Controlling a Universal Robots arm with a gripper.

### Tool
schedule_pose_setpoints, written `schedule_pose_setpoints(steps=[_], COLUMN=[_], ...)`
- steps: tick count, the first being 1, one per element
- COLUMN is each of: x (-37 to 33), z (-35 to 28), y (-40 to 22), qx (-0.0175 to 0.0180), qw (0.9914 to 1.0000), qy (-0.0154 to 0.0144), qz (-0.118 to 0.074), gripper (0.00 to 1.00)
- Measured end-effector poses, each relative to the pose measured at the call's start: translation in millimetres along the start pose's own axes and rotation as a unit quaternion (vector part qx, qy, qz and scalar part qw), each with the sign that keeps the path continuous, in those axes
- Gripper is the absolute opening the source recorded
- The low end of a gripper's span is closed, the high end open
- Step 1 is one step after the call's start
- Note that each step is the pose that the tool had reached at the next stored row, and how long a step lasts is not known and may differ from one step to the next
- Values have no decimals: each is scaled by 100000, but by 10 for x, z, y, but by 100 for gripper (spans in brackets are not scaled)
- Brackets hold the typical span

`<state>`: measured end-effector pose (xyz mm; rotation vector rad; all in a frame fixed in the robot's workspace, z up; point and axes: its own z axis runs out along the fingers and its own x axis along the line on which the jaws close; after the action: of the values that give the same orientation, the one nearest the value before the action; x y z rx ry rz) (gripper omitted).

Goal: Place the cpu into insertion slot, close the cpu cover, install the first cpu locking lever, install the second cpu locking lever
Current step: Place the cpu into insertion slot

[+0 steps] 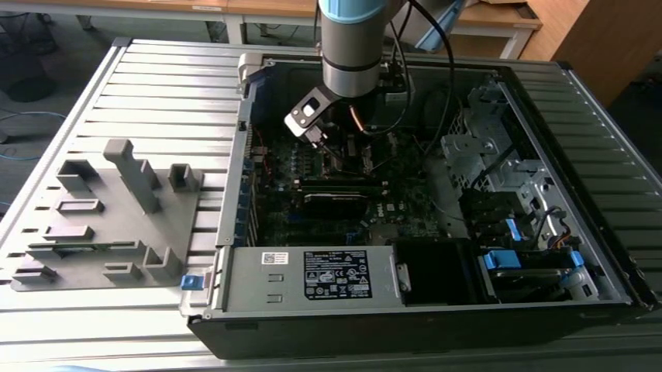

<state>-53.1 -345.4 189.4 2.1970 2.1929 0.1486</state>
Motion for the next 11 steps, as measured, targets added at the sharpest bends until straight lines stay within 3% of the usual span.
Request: schedule_pose_setpoints(steps=[11], x=[1], z=[-8], y=[1], qx=[-22], qw=[100000], qy=[32], qz=[5], gripper=[54])
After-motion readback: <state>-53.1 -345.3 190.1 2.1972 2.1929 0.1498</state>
